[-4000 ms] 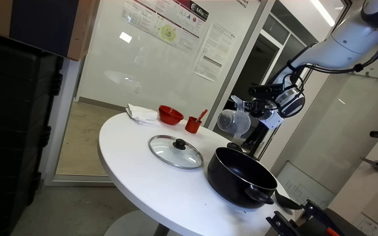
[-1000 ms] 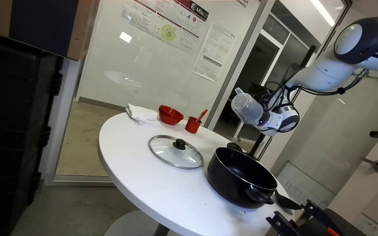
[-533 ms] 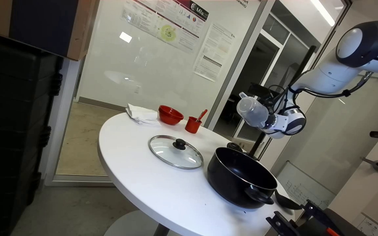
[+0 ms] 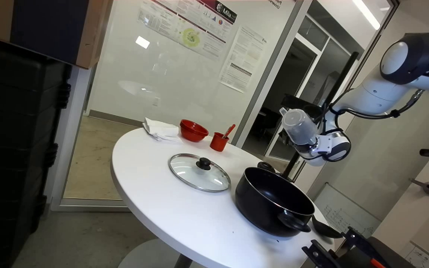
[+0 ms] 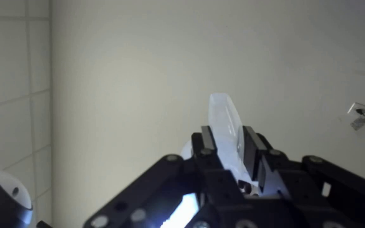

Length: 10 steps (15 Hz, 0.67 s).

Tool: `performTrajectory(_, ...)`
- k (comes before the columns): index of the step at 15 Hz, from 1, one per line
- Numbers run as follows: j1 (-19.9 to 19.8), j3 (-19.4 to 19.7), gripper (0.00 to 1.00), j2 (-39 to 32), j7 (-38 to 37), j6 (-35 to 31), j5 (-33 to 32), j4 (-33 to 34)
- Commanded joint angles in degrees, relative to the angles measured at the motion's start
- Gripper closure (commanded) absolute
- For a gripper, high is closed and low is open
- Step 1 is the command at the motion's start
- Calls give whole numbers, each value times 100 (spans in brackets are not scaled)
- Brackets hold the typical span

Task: Pour the contents of the jug into the pot

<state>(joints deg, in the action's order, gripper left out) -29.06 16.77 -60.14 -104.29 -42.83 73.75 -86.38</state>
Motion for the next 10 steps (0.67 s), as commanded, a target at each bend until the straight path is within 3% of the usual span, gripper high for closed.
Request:
performTrajectory(1, -60, 19, 94, -171, -427, 411, 93, 108)
performTrajectory(10, -86, 10, 94, -288, -542, 1106, 161, 144)
